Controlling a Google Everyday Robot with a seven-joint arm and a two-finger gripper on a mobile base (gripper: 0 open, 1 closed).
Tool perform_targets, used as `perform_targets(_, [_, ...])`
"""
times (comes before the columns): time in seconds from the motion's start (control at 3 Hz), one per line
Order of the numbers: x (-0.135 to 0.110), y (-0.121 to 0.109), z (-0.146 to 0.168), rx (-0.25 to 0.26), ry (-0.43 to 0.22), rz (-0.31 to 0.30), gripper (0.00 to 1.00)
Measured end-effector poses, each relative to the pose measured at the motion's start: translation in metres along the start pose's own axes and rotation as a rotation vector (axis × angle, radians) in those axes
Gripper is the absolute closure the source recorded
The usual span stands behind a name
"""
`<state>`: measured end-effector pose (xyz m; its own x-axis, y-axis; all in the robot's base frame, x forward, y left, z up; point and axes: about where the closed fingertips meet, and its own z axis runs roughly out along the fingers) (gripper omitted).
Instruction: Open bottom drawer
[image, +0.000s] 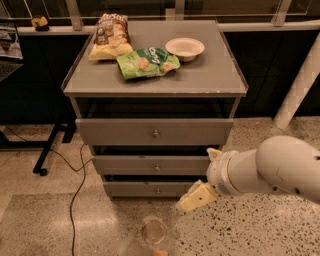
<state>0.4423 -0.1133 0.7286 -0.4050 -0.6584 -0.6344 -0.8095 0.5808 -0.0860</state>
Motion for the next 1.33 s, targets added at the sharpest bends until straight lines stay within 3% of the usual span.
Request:
perform_targets(0.33, [0.017, 0.009, 0.031, -0.046, -0.032, 0.027, 0.0])
perform_targets(0.67, [0.02, 0.011, 0.088, -0.093, -0.051, 0.04, 0.0])
perform_targets(1.33, [0.024, 0.012, 0.091, -0.066, -0.075, 0.059, 0.0])
